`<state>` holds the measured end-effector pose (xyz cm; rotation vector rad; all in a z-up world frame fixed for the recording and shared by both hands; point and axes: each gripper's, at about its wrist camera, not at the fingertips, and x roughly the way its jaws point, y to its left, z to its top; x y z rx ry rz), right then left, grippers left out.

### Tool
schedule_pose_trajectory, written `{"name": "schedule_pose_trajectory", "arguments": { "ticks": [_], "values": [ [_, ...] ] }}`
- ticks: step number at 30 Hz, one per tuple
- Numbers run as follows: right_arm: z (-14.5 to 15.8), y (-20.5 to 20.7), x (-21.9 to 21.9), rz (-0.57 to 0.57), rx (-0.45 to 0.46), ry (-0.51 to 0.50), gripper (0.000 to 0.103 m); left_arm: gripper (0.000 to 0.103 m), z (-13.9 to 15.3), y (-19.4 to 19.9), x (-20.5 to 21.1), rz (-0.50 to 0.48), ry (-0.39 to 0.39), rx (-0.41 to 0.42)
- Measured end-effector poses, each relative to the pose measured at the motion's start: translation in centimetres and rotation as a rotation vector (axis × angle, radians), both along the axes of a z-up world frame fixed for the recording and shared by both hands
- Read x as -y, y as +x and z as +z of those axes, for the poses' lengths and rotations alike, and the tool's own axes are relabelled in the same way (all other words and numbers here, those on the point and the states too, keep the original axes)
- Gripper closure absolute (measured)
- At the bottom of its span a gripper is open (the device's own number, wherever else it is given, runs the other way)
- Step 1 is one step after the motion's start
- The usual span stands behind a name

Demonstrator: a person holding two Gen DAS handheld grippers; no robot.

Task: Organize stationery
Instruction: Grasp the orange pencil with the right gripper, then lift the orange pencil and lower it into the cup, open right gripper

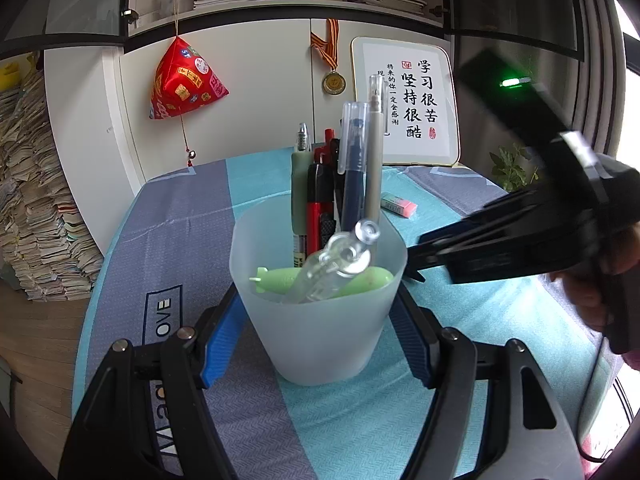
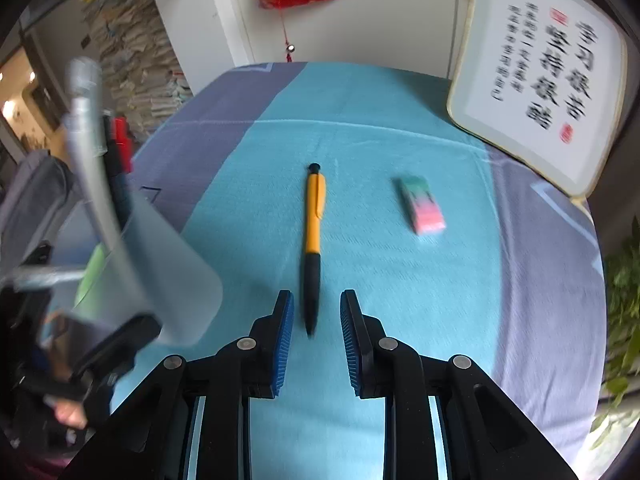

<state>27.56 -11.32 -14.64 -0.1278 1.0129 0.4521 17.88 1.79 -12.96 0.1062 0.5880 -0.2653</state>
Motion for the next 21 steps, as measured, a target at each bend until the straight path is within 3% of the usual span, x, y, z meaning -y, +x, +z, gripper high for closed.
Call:
{"name": "schedule_pose_trajectory", "arguments": {
  "ticks": [4,6,10,16,21],
  "values": [
    [-1.2,1.2,-1.2,0.012,-0.025,-0.031,0.079,0.034,0.0,0.0,0.0,0.0,0.0,-0.002],
    [-1.3,1.1,-1.0,-0.001,-0.012,-0.036,0.092,0.034,-0.1,0.0,0.0,-0.001,-0.001,-0.005],
    [-1.1,0.3,1.2,-0.037,-0.065,-0.002,0.092,0.034,-0.1,0.0,-0.1,-0.001,0.0,-0.004],
    [-0.1,-5.4,5.0,0.016,-0.12,-0.043,0.092,0.034,-0.1,0.0,-0.1,-0.002,0.0,-0.005],
    [-0.3,-7.7,5.5,0.02,-0.098,-0.188,0.087,0.034,-0.1,0.0,0.0,-0.001,0.006,-0.002]
  ]
}}
